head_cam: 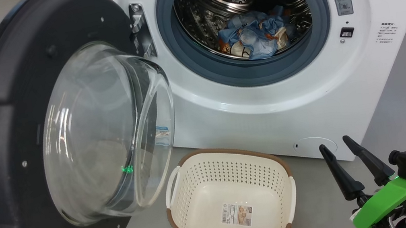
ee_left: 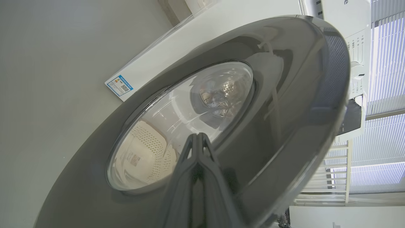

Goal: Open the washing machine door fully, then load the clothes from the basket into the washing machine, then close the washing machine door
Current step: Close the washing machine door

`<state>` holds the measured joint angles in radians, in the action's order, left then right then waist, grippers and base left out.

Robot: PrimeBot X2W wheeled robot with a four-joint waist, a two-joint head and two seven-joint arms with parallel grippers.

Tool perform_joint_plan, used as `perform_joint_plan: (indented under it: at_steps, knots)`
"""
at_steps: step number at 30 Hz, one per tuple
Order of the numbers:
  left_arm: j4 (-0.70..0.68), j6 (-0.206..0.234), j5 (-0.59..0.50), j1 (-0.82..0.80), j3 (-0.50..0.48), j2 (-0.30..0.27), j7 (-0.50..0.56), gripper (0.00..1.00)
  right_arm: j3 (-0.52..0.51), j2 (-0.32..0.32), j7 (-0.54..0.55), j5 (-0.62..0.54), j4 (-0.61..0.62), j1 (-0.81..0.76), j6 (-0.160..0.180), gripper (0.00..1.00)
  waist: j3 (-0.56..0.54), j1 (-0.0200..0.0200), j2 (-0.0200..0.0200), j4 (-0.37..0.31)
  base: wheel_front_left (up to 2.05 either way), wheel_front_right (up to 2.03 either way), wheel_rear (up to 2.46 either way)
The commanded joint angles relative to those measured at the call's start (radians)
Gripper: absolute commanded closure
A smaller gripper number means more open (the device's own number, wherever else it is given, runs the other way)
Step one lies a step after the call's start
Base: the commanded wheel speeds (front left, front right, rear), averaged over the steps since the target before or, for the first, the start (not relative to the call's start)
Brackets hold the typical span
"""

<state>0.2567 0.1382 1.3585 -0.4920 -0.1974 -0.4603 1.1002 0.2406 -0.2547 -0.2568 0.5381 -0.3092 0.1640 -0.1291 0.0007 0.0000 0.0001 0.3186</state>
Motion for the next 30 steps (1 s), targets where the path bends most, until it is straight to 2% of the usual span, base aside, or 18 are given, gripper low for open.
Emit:
perform_joint_plan:
  at_steps: [1,12,13,14,16,17,18,30]
  knots:
    - [-0.041,-0.002,0.0,-0.012,-0.039,-0.039,-0.011,1.0,0.011,-0.006,-0.005,-0.002,0.019,0.001,-0.002,0.0,-0.002,0.0,-0.0001,0.001,0.0,0.0,0.0]
    - [-0.051,-0.045,-0.03,-0.019,-0.053,-0.032,-0.082,1.0,0.009,-0.004,-0.005,0.001,0.018,-0.006,-0.002,0.0,-0.015,0.0,-0.0001,0.011,0.0,0.0,0.0]
    - [-0.05,-0.05,-0.033,-0.021,-0.053,-0.032,-0.089,0.84,0.008,-0.004,-0.005,0.002,0.018,-0.007,-0.002,0.0,-0.017,0.0,-0.0001,0.012,0.0,0.0,0.0]
    - [-0.049,-0.056,-0.038,-0.024,-0.055,-0.032,-0.099,0.64,0.008,-0.003,-0.005,0.002,0.018,-0.008,-0.002,0.0,-0.018,0.0,-0.0001,0.014,0.0,0.0,0.0]
    - [-0.045,-0.066,-0.049,-0.029,-0.057,-0.033,-0.117,0.39,0.007,-0.003,-0.005,0.002,0.018,-0.009,-0.002,0.0,-0.02,0.0,-0.0001,0.018,0.0,0.0,0.0]
    - [-0.043,-0.072,-0.055,-0.031,-0.059,-0.035,-0.129,0.13,0.006,-0.003,-0.005,0.002,0.018,-0.009,-0.002,0.0,-0.021,0.0,-0.0001,0.02,0.0,0.0,0.0]
    - [-0.042,-0.079,-0.064,-0.033,-0.061,-0.037,-0.144,0.0,0.006,-0.002,-0.005,0.002,0.018,-0.01,-0.002,0.0,-0.021,0.0,-0.0001,0.023,0.0,0.0,0.0]
    - [-0.05,-0.213,-0.18,-0.02,-0.069,-0.046,-0.338,0.0,0.014,0.003,-0.005,0.0,0.021,-0.011,-0.002,0.0,-0.038,0.0,-0.0001,0.065,0.0,0.0,0.0]
